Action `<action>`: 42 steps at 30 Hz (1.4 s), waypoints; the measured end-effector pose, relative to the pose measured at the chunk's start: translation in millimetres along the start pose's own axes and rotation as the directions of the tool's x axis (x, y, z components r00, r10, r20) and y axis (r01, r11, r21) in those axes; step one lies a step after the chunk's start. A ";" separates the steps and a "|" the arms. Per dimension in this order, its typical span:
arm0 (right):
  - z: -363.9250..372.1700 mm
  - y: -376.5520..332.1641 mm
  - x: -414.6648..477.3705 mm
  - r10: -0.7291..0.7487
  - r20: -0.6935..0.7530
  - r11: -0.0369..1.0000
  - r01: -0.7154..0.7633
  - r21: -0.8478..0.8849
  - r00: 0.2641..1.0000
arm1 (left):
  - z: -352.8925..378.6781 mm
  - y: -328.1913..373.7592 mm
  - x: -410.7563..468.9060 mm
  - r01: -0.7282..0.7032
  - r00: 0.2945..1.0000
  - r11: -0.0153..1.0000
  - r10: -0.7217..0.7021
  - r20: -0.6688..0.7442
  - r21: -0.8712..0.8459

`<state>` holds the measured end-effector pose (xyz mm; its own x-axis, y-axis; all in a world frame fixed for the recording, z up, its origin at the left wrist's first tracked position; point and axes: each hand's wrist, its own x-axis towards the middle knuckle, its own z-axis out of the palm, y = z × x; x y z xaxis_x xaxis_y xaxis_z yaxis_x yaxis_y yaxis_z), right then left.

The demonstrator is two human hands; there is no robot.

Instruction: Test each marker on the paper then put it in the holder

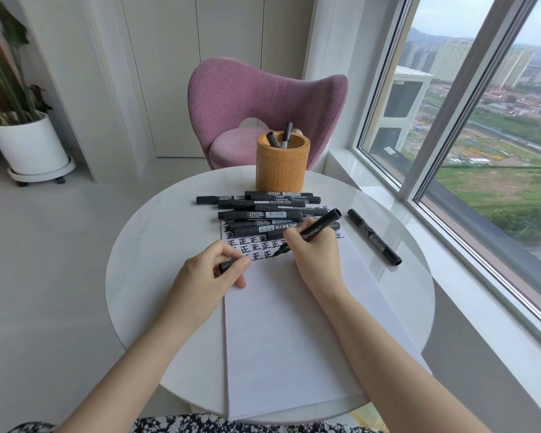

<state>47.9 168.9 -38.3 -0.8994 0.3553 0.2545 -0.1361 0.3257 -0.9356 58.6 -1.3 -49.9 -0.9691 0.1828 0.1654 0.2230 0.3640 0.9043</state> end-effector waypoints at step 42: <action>3.9 -40.0 -23.3 0.077 0.075 0.877 -0.103 0.469 0.994 | 11.0 42.7 1.3 -0.078 0.995 0.915 0.049 -0.084 -0.395</action>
<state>72.7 144.2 -7.8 -0.9360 0.3122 0.1626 -0.2212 -0.1621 -0.9617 68.0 24.6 -15.4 -0.9625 0.1232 0.2416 0.2382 -0.0417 0.9703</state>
